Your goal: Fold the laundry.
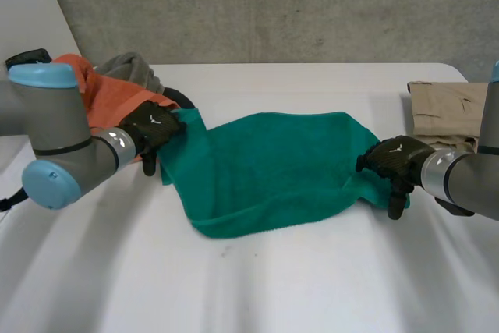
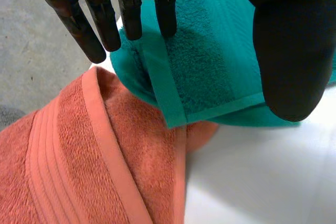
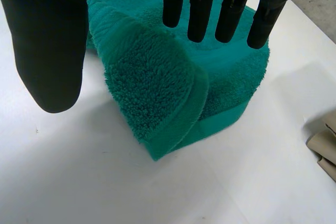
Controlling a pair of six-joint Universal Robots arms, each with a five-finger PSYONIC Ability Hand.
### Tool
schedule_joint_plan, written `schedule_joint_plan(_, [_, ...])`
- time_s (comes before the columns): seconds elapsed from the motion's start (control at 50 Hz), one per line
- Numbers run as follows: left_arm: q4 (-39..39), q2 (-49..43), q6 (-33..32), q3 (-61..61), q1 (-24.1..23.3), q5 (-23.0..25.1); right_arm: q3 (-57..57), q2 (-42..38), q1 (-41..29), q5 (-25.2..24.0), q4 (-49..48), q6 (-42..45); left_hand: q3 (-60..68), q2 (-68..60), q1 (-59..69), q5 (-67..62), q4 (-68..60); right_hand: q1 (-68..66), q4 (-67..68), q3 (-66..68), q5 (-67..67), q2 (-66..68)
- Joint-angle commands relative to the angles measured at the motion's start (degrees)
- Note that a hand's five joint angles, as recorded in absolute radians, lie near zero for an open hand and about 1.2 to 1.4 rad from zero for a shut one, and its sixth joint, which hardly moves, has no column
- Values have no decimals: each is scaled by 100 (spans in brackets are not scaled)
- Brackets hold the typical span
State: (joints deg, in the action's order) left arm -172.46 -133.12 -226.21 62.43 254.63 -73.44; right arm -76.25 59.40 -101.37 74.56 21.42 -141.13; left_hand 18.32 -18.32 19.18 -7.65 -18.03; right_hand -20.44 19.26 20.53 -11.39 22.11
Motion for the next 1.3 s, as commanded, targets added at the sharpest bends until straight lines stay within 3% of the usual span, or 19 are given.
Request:
schedule_joint_plan(0.02, [-235,-433,-81,-424,-212,-118,-206,98,-6,-2,-217,-99,282,-282,196,-349,-311,-470,588,461,-375,303])
schedule_joint_plan(0.2, [11,-1119,-274,-1224,-396,-461,-382,124,73,-29,-410,-108,988,-988,902,-1055,-1017,-470,588,461,-375,303])
schedule_joint_plan(0.26, [64,-1242,-354,-1400,-449,-522,-417,124,108,-46,-410,-99,2079,-2079,1993,-2146,-2108,-470,588,461,-375,303])
schedule_joint_plan(0.34, [46,-1313,-354,-1585,-475,-549,-443,116,161,-64,-428,-99,4801,-4801,4715,-4868,-4830,-470,588,461,-375,303])
schedule_joint_plan(0.36, [29,-1347,-354,-1664,-493,-558,-443,107,187,-64,-454,-108,6123,-6123,6037,-6190,-6152,-470,588,461,-375,303])
schedule_joint_plan(0.58, [318,-452,-143,-1147,-440,-1041,-49,124,284,-81,-305,-371,6168,-6168,6082,-6235,-6197,-184,302,176,-89,17])
schedule_joint_plan(0.74, [608,813,-46,136,-361,-1129,865,-165,293,-178,722,-433,6168,-6168,6082,-6235,-6197,-369,486,360,-274,202])
schedule_joint_plan(0.88, [846,1763,42,1121,-352,-1524,1367,-535,187,-161,2041,-477,6168,-6168,6082,-6235,-6197,-654,772,645,-559,487])
schedule_joint_plan(0.96, [863,2106,270,1394,-317,-1586,1157,-658,82,-143,1665,-538,6168,-6168,6082,-6235,-6197,-1243,1360,1234,-1148,1076])
schedule_joint_plan(1.04, [933,2361,665,1517,-230,-1604,831,-772,3,58,743,-486,6168,-6168,6082,-6235,-6197,-2701,2818,2692,-2606,2534])
schedule_joint_plan(1.06, [986,2457,840,1543,-177,-1612,779,-737,20,224,445,-503,6168,-6168,6082,-6235,-6197,-5438,5556,5430,-5343,5271])
schedule_joint_plan(1.08, [1021,2510,920,1561,-159,-1612,735,-693,29,322,338,-521,6168,-6168,6082,-6235,-6197,-5951,6068,5942,-5856,5784])
schedule_joint_plan(1.18, [1504,2879,1237,1675,-1,-1569,375,140,257,455,126,-670,6168,-6168,6082,-6235,-6197,-5956,6074,5947,-5861,5789])
schedule_joint_plan(1.3, [2506,3485,1211,1983,166,-1393,233,1380,1020,-220,589,-259,6168,-6168,6082,-6235,-6197,-5956,6074,5947,-5861,5789])
